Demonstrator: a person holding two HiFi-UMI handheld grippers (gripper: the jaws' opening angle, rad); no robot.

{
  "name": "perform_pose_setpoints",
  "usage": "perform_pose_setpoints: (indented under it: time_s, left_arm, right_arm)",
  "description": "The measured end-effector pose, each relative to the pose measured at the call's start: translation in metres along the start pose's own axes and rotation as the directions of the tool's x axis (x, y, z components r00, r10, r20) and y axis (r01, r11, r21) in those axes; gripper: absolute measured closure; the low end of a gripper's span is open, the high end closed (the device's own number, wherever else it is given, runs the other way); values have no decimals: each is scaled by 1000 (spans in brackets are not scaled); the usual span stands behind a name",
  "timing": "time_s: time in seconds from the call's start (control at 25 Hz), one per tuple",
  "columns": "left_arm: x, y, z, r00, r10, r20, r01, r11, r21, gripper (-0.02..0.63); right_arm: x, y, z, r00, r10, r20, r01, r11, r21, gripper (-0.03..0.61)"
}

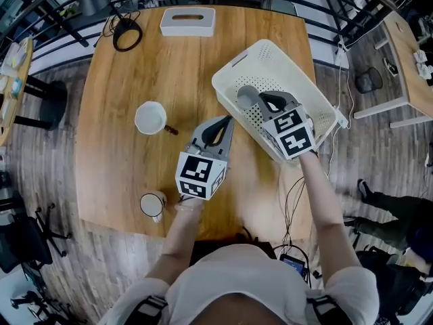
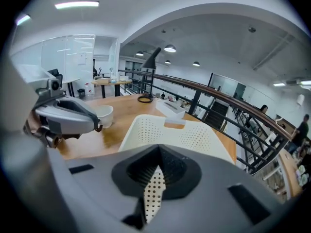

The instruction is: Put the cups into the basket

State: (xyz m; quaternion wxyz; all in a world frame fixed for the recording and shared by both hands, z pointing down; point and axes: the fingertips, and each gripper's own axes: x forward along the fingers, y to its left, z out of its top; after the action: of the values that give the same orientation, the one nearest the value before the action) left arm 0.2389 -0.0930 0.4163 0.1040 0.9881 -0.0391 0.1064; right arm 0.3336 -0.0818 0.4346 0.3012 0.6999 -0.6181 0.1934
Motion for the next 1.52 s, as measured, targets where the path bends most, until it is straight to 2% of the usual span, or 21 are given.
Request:
perform_pose_setpoints:
  time_s: [0.24,0.52,0.8,1.0,1.16,1.36,1.52]
  left_arm:
    - [-8,-18,17,999,-31,24,31,999,20,606]
    - [-24,-49,33,996,-76,51,72,995,72,606]
    - [-49,-78,41,991,-105,82,103,994,26,606]
    - [-63,-92,36,991,-112,80,113,993,-14,606]
    - [-71,-104,35,988,-131,82,132,991,-4,606]
    - [-80,-121,41,983,-157,95,155,987,30,606]
    - [-88,-127,46,981,-160,113,157,987,31,606]
  right_arm:
    - [-32,-2,6,998,-46,48,44,998,46,566]
    - [-83,3,11,986,-89,143,68,987,147,566]
    - [-137,17,15,958,-166,233,119,971,206,566]
    - [-171,35,14,935,-190,298,117,962,247,566]
    - [-193,50,12,907,-236,349,146,953,267,566]
    - [-215,83,13,840,-285,461,158,942,295,566]
    - [-221,107,5,803,-325,500,173,930,325,566]
